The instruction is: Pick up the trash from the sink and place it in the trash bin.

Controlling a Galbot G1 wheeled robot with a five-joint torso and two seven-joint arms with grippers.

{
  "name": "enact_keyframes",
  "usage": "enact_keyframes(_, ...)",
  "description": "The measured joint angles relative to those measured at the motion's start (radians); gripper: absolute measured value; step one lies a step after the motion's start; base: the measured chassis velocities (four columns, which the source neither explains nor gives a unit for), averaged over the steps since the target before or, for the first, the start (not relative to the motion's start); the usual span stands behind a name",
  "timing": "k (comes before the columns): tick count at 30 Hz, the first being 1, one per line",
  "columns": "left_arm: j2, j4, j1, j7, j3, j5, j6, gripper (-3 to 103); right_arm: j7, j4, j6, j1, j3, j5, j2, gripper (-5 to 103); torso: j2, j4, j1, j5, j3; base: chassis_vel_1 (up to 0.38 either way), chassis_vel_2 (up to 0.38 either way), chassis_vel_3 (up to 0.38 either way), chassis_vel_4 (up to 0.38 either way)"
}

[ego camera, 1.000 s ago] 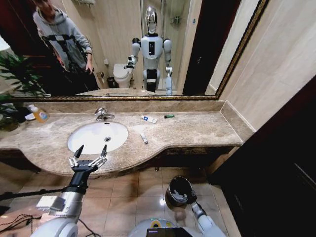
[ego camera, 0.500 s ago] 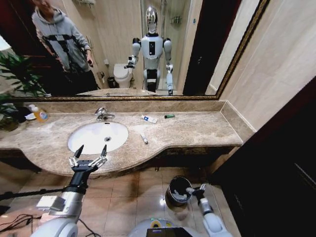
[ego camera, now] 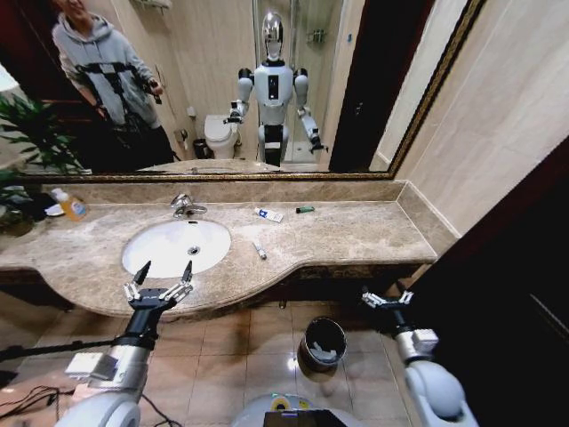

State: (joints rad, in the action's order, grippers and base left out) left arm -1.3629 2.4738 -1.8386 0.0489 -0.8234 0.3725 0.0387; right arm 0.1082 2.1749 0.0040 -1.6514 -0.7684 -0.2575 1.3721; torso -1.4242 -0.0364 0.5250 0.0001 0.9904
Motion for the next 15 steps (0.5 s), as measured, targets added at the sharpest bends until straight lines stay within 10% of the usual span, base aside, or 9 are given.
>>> enact_keyframes(15,0.000,0.000,0.000,0.000,0.000,0.000,0.000,100,0.019,-0.027,-0.174,0.348,0.351,-0.062,-0.245,100,0.000,-0.0006,0.000,-0.0001,0.000,0.000,0.000,0.000,0.000)
